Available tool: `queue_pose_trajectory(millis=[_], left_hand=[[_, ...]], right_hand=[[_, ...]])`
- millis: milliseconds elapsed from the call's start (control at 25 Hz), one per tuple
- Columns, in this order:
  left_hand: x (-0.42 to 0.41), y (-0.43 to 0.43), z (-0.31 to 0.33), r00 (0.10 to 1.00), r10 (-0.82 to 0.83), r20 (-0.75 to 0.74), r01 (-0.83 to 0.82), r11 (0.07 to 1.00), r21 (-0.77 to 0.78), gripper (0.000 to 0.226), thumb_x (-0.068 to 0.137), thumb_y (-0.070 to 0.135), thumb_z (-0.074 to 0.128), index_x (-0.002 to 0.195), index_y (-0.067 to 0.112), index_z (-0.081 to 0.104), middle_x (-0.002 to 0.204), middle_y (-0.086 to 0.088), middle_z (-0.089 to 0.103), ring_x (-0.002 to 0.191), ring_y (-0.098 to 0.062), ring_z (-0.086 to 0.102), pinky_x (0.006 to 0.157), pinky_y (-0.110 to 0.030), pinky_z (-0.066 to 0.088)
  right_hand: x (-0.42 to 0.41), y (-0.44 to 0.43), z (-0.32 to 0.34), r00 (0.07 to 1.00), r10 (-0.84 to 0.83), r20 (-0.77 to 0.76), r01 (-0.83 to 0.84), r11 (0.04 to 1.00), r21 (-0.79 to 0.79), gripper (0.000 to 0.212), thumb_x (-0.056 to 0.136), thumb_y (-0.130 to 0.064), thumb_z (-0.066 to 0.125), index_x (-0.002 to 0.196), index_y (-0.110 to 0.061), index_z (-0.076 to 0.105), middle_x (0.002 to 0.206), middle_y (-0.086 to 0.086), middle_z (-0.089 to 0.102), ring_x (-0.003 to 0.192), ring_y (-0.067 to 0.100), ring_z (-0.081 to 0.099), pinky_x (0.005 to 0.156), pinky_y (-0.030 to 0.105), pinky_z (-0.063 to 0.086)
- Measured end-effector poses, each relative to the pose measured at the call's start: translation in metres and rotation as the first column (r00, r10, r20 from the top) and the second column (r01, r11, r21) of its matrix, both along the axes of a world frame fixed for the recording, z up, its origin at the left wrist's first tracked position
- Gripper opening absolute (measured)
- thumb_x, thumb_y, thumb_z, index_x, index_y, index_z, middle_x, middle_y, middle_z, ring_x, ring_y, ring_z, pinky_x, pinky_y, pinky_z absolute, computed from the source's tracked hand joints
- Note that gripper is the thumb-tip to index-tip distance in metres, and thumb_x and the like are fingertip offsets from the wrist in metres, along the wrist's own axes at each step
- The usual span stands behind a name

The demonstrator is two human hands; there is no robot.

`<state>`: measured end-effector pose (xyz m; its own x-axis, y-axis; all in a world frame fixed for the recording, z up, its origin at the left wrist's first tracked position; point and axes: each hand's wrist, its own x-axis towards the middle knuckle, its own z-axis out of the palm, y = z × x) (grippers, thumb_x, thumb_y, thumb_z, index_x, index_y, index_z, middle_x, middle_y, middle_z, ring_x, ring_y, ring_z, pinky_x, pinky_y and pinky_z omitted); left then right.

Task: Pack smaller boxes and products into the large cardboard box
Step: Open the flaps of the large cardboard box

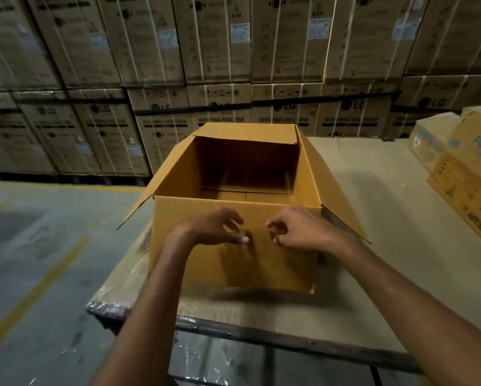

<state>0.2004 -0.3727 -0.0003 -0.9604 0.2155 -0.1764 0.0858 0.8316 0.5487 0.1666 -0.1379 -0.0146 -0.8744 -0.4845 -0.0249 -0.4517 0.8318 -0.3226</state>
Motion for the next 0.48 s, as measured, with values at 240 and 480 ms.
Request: queue_pose_trajectory(millis=[240, 480], left_hand=[[-0.032, -0.023, -0.014, 0.827, 0.011, -0.563, -0.185, 0.949, -0.254, 0.045, 0.084, 0.042, 0.080, 0.125, 0.033, 0.064, 0.131, 0.009, 0.056, 0.120, -0.016, 0.049, 0.092, -0.035, 0.044], [-0.044, -0.041, 0.001, 0.943, -0.144, -0.301, 0.091, 0.979, -0.182, 0.018, 0.087, 0.032, 0.078, 0.104, 0.028, 0.072, 0.101, 0.016, 0.068, 0.096, -0.001, 0.064, 0.077, -0.017, 0.051]], right_hand=[[-0.033, -0.010, -0.001, 0.980, -0.040, -0.194, 0.055, 0.996, 0.074, 0.091, 0.080, -0.040, 0.084, 0.155, -0.031, 0.034, 0.144, -0.002, 0.045, 0.130, 0.018, 0.043, 0.104, 0.038, 0.042], [-0.042, -0.020, 0.021, 0.993, 0.020, 0.115, -0.042, 0.980, 0.192, 0.037, 0.072, -0.039, 0.091, 0.099, -0.031, 0.068, 0.092, -0.012, 0.068, 0.082, 0.005, 0.063, 0.064, 0.027, 0.056]])
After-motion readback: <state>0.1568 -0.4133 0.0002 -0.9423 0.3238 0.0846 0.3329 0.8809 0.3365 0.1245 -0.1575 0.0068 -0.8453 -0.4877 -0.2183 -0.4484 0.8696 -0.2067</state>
